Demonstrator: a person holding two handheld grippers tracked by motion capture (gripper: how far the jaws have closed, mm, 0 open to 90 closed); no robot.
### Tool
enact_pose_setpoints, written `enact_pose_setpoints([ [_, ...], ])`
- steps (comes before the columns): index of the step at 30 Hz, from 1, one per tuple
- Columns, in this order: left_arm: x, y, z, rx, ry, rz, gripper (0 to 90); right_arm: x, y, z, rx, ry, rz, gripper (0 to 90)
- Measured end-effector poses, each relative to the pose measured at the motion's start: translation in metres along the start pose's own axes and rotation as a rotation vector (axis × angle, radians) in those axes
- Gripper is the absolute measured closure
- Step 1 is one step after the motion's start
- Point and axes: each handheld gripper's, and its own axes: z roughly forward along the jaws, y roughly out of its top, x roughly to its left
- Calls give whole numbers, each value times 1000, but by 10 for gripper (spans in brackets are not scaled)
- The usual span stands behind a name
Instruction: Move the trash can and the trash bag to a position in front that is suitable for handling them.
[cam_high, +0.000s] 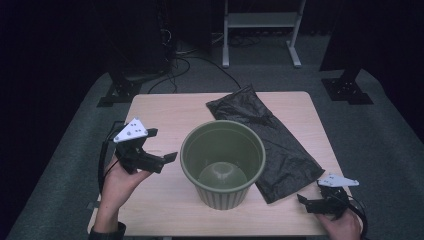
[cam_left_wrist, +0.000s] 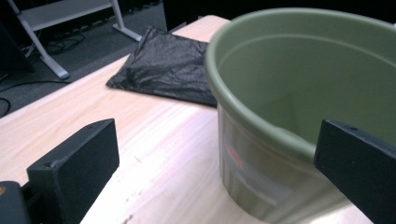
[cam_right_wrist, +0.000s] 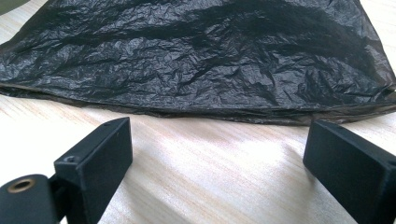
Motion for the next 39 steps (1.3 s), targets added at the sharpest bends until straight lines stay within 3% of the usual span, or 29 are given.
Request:
enact_pose_setpoints([
  [15,-19,-57,1,34,18,-2,0,0,0,0,0,0,0,66],
  [25,-17,-90,16,68,39,4,0,0,0,0,0,0,1,66],
  [27,-16,-103,26,88,54,2,0,0,0,0,0,0,1,66],
  [39,-14,-126,49,153,76,-5,0,0,0,0,0,0,1,66],
])
